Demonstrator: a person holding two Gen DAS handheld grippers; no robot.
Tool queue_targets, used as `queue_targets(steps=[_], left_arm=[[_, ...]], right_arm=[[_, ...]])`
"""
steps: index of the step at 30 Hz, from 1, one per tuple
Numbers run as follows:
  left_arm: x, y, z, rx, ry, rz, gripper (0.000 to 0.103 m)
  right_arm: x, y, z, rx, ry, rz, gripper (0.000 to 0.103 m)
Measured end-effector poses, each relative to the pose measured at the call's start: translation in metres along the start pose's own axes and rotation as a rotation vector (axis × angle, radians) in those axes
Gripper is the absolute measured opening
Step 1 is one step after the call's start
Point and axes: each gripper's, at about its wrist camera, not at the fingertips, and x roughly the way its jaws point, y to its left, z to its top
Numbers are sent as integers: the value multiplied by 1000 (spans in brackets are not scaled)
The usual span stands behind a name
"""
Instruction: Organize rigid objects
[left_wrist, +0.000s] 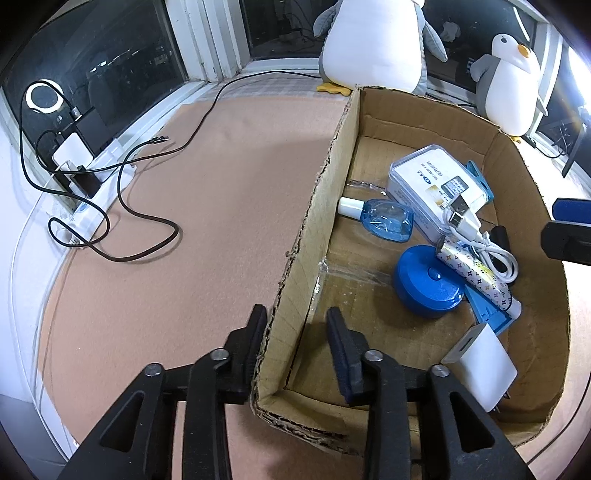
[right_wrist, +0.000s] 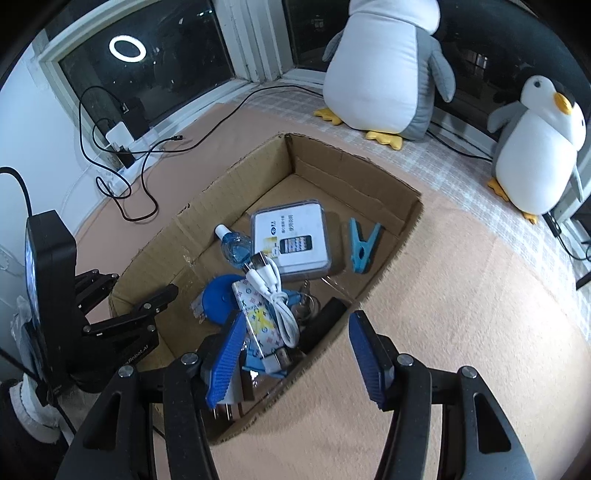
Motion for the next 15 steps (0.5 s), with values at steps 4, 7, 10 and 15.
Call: queue_targets(steps=[4, 7, 10, 15], left_arm=[[-6, -2, 0, 7, -13, 6, 40], [-14, -4, 2, 8, -25, 8, 43], [-23, -5, 2, 13, -41, 9, 52], [-44, -7, 2, 19, -73, 5, 52]], right_arm=[[-8, -5, -6, 19, -11, 2, 54], [-13, -6, -11, 22, -14, -3, 54], [-21, -6, -16, 25, -27, -8, 54], [-40, -5, -26, 35, -67, -12, 55]])
